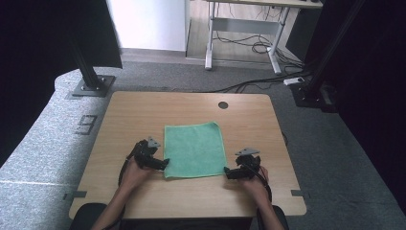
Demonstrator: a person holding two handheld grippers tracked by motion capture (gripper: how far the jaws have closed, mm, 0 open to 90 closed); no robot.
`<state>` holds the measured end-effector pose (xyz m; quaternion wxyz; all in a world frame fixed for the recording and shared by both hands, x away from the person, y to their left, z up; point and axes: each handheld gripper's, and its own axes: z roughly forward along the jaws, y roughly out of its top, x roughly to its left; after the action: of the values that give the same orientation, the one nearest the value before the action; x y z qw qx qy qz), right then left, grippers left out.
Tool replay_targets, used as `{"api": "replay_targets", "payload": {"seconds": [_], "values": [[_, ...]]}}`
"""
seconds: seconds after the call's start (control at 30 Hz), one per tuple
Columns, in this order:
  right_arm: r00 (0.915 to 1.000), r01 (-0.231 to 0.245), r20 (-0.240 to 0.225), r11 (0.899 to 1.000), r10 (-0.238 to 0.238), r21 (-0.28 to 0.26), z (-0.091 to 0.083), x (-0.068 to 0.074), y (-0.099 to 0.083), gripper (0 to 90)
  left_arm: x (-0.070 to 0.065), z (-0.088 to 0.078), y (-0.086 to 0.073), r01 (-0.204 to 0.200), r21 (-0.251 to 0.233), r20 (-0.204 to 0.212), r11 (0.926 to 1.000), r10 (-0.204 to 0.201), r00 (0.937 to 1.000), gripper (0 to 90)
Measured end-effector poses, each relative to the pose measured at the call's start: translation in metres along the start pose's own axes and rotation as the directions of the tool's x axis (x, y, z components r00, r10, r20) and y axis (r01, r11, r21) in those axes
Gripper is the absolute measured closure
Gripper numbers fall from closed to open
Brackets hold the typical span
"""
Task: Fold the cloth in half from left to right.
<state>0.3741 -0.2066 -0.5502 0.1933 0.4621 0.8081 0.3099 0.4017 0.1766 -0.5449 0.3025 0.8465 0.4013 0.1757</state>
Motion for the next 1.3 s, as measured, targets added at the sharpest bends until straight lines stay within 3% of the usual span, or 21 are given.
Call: {"api": "replay_targets", "payload": {"seconds": [0.33, 0.37, 0.53, 0.7, 0.83, 1.1, 1.3], "values": [[0.9981, -0.046, 0.041, 0.999, 0.046, -0.01, -0.004, -0.028, -0.007, 0.0, -0.04, -0.002, 0.001, -0.064, -0.002, 0.029, 0.998, 0.064, 0.9975, 0.0], [0.997, -0.059, 0.05, 0.998, 0.059, -0.011, -0.005, -0.035, -0.009, 0.0, -0.049, -0.002, 0.003, -0.091, -0.005, 0.037, 0.9958, 0.091, 0.9951, 0.0], [0.9948, -0.096, 0.034, 0.995, 0.096, -0.016, -0.005, -0.042, -0.012, 0.0, -0.053, -0.001, 0.005, -0.105, -0.012, 0.043, 0.9944, 0.106, 0.9934, 0.0], [0.995, -0.094, 0.031, 0.995, 0.095, -0.026, -0.005, -0.042, -0.014, 0.0, -0.037, -0.003, 0.007, -0.055, -0.031, 0.051, 0.998, 0.056, 0.9971, 0.0], [0.9954, -0.09, 0.029, 0.995, 0.092, -0.052, -0.005, -0.042, -0.017, 0.0, -0.013, -0.007, 0.012, -0.002, -0.05, 0.026, 0.9988, 0.004, 0.9997, 0.0], [0.9955, -0.089, 0.028, 0.995, 0.091, -0.054, -0.005, -0.042, -0.017, 0.0, 0.021, -0.006, 0.027, 0.059, -0.07, 0.0, 0.9958, -0.059, 0.9982, 0.0], [0.9955, -0.089, 0.028, 0.995, 0.091, -0.054, -0.005, -0.042, -0.017, 0.0, 0.034, -0.001, 0.045, 0.068, -0.091, -0.012, 0.9935, -0.069, 0.9975, 0.0]]}}
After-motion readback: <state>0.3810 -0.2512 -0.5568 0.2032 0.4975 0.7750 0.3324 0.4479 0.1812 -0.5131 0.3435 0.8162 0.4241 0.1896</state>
